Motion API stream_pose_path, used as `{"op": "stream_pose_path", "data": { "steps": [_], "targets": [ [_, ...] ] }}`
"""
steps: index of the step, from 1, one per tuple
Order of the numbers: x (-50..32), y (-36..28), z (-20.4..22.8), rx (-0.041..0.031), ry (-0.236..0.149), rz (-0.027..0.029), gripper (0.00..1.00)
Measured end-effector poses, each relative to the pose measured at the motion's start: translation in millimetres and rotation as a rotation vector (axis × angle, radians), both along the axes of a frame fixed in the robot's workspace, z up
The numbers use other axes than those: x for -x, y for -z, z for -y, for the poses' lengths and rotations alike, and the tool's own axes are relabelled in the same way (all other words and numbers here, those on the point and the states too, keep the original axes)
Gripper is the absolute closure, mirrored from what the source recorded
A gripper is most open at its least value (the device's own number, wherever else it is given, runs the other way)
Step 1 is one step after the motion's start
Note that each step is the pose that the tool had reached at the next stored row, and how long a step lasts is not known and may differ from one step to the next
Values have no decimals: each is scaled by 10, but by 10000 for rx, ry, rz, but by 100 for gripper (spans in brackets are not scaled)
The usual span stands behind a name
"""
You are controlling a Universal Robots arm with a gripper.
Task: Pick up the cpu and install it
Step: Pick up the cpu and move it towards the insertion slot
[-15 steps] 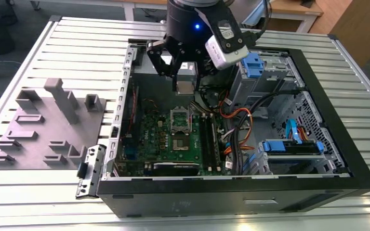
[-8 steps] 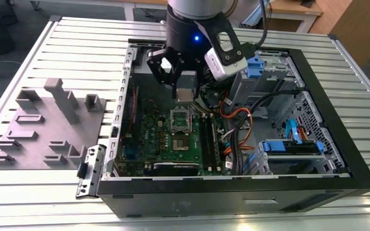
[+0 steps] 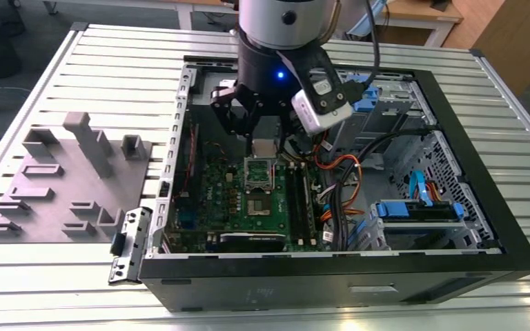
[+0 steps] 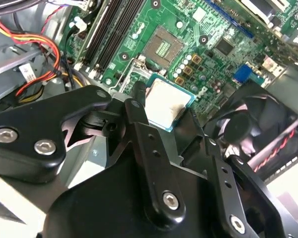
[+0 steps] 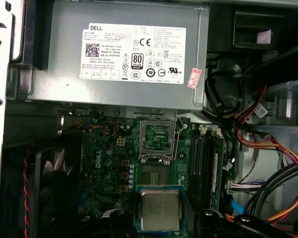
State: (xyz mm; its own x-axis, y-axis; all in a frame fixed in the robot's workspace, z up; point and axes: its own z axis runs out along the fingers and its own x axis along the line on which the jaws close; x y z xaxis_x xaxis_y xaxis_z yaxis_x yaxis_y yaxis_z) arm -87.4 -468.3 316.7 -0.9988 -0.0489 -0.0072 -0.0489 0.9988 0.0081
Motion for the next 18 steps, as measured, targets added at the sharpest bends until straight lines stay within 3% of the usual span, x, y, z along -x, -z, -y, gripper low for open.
{"op": "stream_pose_path", "data": {
  "steps": [11, 18],
  "targets": [
    [0, 200, 60, 0, 1, 0, 53],
    [0, 328, 72, -1, 0, 0, 53]
  ]
}}
